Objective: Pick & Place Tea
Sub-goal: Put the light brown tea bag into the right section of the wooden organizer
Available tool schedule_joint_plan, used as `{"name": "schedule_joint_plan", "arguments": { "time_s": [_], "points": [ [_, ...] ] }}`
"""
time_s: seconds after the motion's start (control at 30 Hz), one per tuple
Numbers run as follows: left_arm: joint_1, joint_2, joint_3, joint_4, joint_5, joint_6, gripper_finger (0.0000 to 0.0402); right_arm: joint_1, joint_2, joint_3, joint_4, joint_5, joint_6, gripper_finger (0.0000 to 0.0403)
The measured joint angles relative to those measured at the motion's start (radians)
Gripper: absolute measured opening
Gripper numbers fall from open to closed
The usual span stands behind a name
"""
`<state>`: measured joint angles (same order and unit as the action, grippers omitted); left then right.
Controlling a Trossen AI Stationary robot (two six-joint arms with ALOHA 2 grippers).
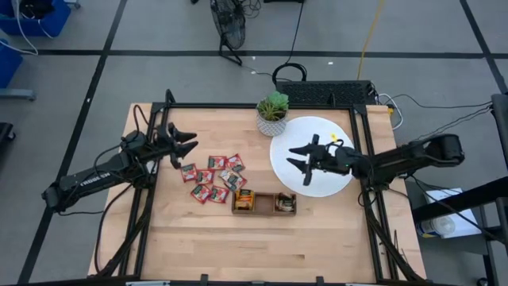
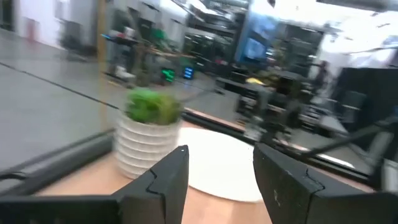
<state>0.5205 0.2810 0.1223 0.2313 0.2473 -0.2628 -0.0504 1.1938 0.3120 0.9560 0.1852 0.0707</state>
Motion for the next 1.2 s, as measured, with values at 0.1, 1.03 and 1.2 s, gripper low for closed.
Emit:
{"name": "schedule_joint_plan", "arguments": {
  "time_s": [0.1,1.03,1.2],
  "points": [
    [-0.002,0.000,0.000,-0.003,0.063,-0.033,0.0182,0.000,-0.008,-0.041,0.024,0.001,-0.008,0.0150],
    [-0.792,0.986,0.250,-0.181,-0.802,0.785,0.0182,0.000,-0.005,-0.079,0.042,0.000,0.023,0.0150],
    [-0.792,1.176,0.422,-0.307,-0.774,0.803,0.0182,0.000,-0.005,-0.079,0.033,-0.002,0.023,0.0150]
  ]
}}
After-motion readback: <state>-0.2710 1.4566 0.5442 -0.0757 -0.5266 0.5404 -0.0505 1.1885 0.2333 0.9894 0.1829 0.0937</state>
